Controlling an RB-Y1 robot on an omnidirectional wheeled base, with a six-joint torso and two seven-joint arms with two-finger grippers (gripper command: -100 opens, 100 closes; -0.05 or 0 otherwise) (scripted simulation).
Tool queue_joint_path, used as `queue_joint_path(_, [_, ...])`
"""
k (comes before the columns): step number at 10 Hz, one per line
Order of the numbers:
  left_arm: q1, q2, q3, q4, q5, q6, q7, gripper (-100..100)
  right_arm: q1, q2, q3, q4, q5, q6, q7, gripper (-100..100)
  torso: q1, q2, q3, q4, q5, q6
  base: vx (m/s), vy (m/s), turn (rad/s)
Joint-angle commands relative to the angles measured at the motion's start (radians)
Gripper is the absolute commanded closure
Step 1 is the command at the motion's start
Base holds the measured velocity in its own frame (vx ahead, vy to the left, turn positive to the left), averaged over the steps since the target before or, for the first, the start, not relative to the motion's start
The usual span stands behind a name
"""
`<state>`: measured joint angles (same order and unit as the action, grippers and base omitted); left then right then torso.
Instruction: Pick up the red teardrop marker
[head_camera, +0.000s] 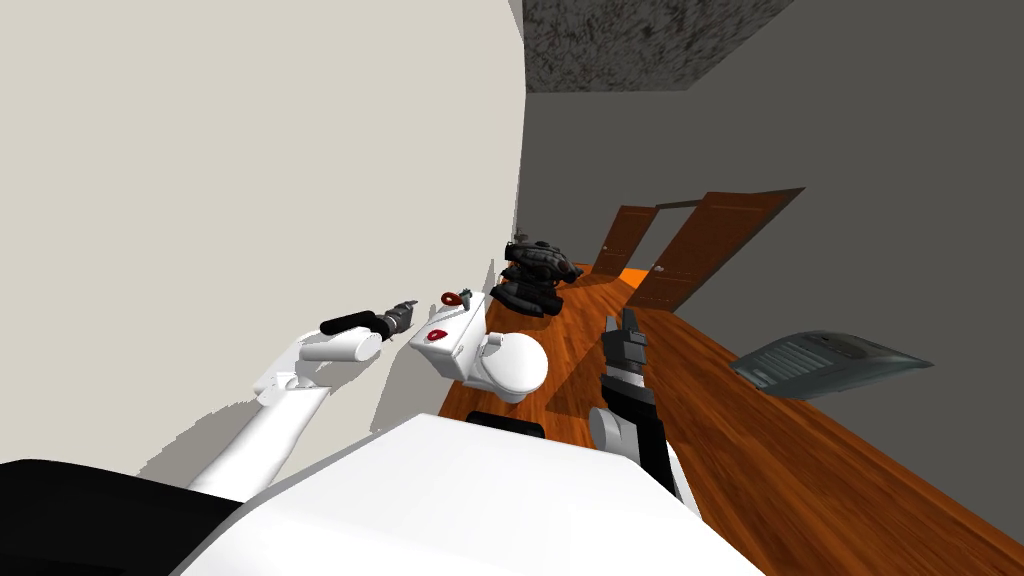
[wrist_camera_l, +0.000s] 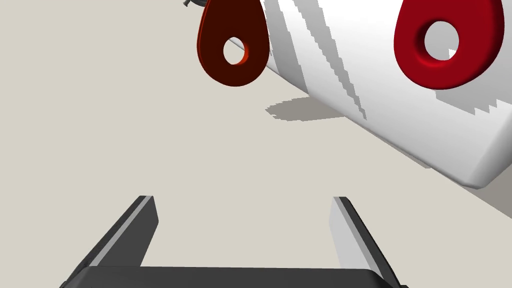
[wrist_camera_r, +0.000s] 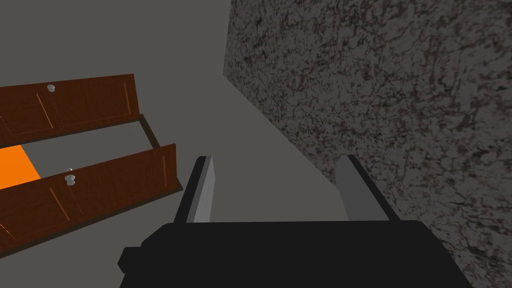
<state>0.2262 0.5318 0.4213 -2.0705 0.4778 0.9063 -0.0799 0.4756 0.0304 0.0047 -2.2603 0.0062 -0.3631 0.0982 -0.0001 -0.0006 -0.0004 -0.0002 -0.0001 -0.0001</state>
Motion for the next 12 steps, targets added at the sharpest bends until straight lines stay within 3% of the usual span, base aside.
queue_joint_path(1, [-0.001,-0.001,0.000,-0.001,-0.001,0.035,0.002,-100,0.000,0.000,0.000,0.000,0.000,0.000,0.000,0,0.000,0.000,0.000,0.000,0.000,0.000,0.000,0.000,0.000])
queue_joint_path(3, [-0.015,0.008,0.005,0.011,0.010,0.102,0.007,-100,0.000,0.000,0.000,0.000,0.000,0.000,0.000,0,0.000,0.000,0.000,0.000,0.000,0.000,0.008,-0.001,-0.039])
queue_joint_path(4, [-0.015,0.008,0.005,0.011,0.010,0.107,0.007,-100,0.000,0.000,0.000,0.000,0.000,0.000,0.000,0,0.000,0.000,0.000,0.000,0.000,0.000,0.000,0.000,0.000])
queue_joint_path(8, [-0.041,0.020,0.009,0.035,0.029,0.229,0.021,-100,0.000,0.000,0.000,0.000,0.000,0.000,0.000,0,0.001,0.000,0.000,0.000,0.000,0.000,0.011,0.005,-0.049])
queue_joint_path(12, [-0.055,0.024,0.009,0.047,0.037,0.316,0.029,-100,0.000,0.000,0.000,0.000,0.000,0.000,0.000,0,0.001,0.000,0.000,0.000,0.000,0.000,0.010,0.009,-0.026])
